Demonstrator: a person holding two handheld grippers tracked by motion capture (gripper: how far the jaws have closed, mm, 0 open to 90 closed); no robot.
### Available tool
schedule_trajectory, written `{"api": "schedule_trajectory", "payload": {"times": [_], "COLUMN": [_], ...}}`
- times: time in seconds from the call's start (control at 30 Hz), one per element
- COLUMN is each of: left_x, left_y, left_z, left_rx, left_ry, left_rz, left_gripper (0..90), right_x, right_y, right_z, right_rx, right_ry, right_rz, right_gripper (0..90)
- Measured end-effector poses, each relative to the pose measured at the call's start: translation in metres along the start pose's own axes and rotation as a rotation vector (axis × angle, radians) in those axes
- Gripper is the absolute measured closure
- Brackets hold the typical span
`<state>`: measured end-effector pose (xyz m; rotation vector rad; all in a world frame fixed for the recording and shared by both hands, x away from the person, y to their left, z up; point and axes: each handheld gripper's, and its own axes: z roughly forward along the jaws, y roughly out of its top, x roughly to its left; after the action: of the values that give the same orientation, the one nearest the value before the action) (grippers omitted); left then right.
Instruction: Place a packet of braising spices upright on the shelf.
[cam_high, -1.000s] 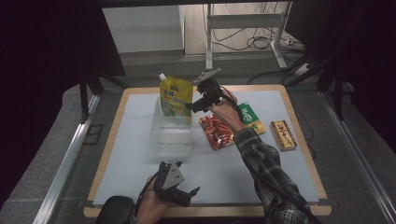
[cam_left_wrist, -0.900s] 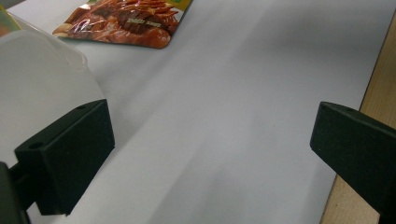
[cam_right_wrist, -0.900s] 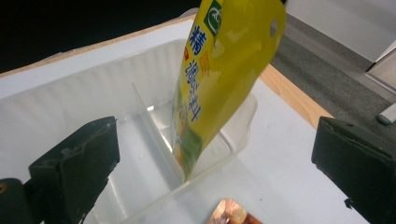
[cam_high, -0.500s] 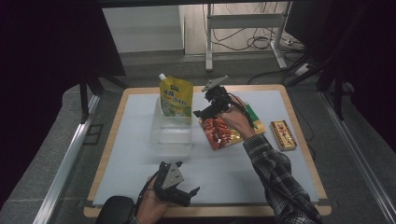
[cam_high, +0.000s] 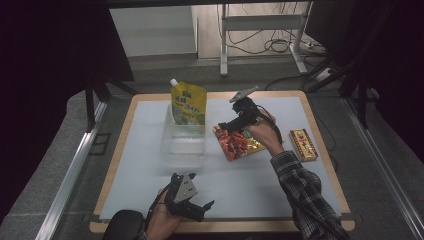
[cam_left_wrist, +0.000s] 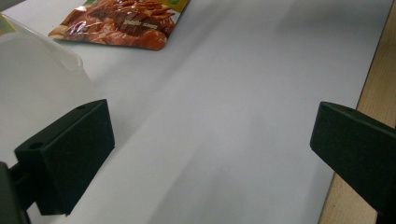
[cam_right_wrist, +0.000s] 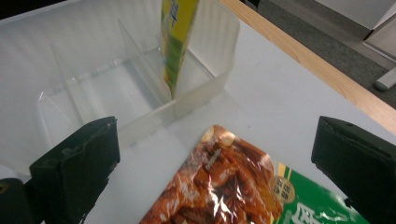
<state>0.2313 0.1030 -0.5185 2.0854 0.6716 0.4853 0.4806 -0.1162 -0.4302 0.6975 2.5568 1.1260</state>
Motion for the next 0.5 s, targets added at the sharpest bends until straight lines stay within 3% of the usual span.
{"api": "schedule_trajectory", "payload": {"times": [0.3, 0.5], "left_x": [-0.001, -0.001], "left_y": [0.0, 0.0], "left_z": [0.001, 0.001], "left_rx": [0.003, 0.001], "left_ry": [0.001, 0.004], "left_rz": [0.006, 0.007], "left_gripper": [0.0, 0.0], "right_x": [-0.017, -0.02], "right_y": [-0.035, -0.048], "right_z": [-0.016, -0.024], "right_rx": [0.009, 0.0], "right_ry": [-0.035, -0.047], "right_rz": [0.083, 0.099], "right_gripper": [1.8, 2.0]}}
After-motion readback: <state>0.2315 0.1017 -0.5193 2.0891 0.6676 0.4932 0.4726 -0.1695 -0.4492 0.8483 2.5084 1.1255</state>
